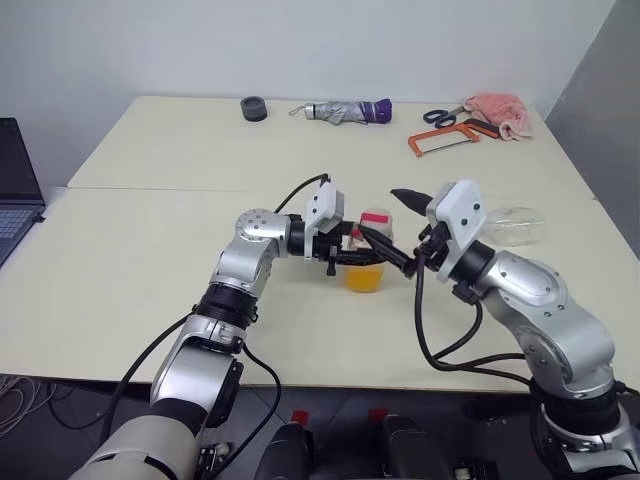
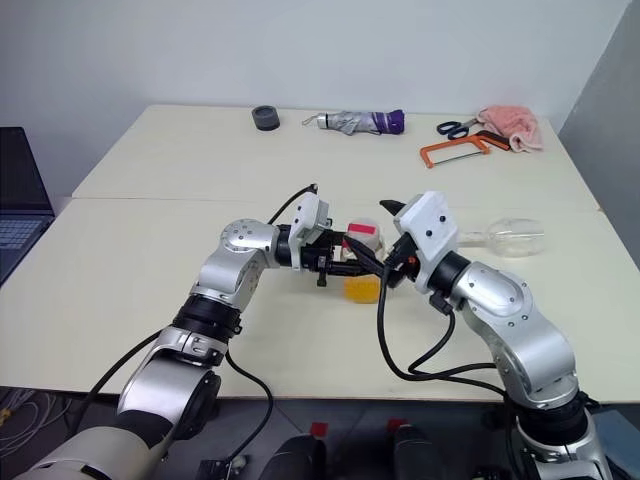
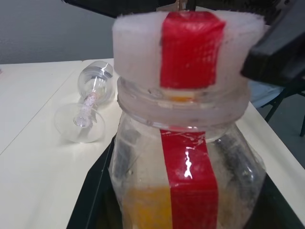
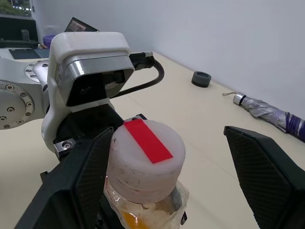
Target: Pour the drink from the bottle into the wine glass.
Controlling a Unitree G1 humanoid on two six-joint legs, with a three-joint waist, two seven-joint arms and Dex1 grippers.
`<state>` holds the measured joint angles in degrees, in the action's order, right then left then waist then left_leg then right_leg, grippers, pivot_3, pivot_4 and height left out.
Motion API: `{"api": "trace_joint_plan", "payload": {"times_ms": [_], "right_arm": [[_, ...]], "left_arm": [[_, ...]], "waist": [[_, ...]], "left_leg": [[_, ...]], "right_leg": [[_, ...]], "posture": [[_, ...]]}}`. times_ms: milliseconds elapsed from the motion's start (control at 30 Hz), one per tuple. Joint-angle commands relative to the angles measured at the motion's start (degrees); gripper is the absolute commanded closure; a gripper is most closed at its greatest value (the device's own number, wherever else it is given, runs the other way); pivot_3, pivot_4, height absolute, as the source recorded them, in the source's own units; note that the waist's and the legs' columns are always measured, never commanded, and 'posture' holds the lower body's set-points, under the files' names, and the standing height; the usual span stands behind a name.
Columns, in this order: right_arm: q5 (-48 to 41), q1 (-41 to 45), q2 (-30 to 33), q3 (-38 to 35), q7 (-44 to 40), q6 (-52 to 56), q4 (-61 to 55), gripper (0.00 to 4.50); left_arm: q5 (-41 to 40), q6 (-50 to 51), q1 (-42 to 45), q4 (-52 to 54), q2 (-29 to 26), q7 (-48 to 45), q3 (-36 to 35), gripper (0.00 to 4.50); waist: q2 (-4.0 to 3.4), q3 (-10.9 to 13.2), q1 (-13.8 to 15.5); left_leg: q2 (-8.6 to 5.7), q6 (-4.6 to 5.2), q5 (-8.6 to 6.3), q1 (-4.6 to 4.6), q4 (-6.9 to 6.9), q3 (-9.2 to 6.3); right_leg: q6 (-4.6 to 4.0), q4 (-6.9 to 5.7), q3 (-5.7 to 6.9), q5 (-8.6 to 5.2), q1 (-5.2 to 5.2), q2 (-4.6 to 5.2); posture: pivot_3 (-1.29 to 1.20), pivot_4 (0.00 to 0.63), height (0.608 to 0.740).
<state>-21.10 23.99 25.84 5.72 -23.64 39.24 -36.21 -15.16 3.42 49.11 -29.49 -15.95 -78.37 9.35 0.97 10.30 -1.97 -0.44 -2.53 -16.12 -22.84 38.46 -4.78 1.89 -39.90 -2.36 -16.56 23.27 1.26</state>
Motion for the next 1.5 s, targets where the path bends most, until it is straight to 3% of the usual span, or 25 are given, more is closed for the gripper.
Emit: {"api": "trace_joint_plan", "payload": {"times_ms": [33, 400, 733, 1233, 1333, 1500], "right_arm": [[-1.1, -0.1, 0.0, -2.5, 0.2, 0.1, -2.2, 0.55], [-3.3, -1.1, 0.4, -3.3, -0.3, 1.4, -3.3, 0.55], [-11.5, -0.8, -1.0, -4.9, -0.3, 6.2, -4.6, 0.55], [-11.1, 2.2, -0.3, -4.0, -0.8, 5.5, -1.1, 0.55], [-11.0, 2.4, -0.4, -3.7, -1.0, 5.3, -0.9, 1.11], [-10.9, 2.2, -0.5, -3.2, -1.4, 5.1, -1.2, 2.70]], "left_arm": [[-1.1, -0.5, 1.5, 1.8, -0.2, -0.6, -0.9, 2.77], [-1.0, -0.5, 1.4, 1.8, -0.2, -0.6, -0.8, 2.77], [-1.1, -0.3, 1.1, 2.2, -0.2, -0.4, -0.8, 2.77], [-1.1, -0.3, 0.8, 2.4, 0.0, 0.1, -0.8, 2.77], [-1.1, -0.3, 0.7, 2.6, 0.0, 0.1, -0.8, 2.77], [-1.2, -0.1, 0.2, 3.3, 0.1, 0.4, -0.7, 2.77]], "waist": [[0.00, 0.0, 0.0], [0.00, 0.0, 0.0], [0.00, 0.0, 0.0], [0.00, 0.0, 0.0], [0.00, 0.0, 0.0], [0.00, 0.0, 0.0]], "left_leg": [[0.00, 0.00, 0.00, 0.00, 0.00, 0.00], [0.00, 0.00, 0.00, 0.00, 0.00, 0.00], [0.01, 0.00, 0.00, 0.00, 0.00, -0.01], [0.00, 0.00, 0.00, 0.00, 0.00, 0.00], [0.00, 0.00, 0.00, 0.00, 0.00, 0.00], [0.00, 0.00, 0.00, 0.00, 0.00, -0.01]], "right_leg": [[0.00, 0.00, 0.00, 0.00, 0.00, 0.00], [0.00, 0.00, 0.00, 0.00, 0.00, 0.00], [0.00, 0.00, -0.01, 0.00, 0.00, 0.00], [0.00, 0.00, 0.00, 0.00, 0.00, -0.01], [0.00, 0.00, 0.00, 0.00, 0.00, -0.01], [0.00, 0.00, 0.00, 0.00, 0.00, 0.00]], "posture": [[0.00, 0.150, 0.740], [0.00, 0.150, 0.740], [0.00, 0.150, 0.740], [0.00, 0.150, 0.740], [0.00, 0.150, 0.740], [0.00, 0.150, 0.740]]}}
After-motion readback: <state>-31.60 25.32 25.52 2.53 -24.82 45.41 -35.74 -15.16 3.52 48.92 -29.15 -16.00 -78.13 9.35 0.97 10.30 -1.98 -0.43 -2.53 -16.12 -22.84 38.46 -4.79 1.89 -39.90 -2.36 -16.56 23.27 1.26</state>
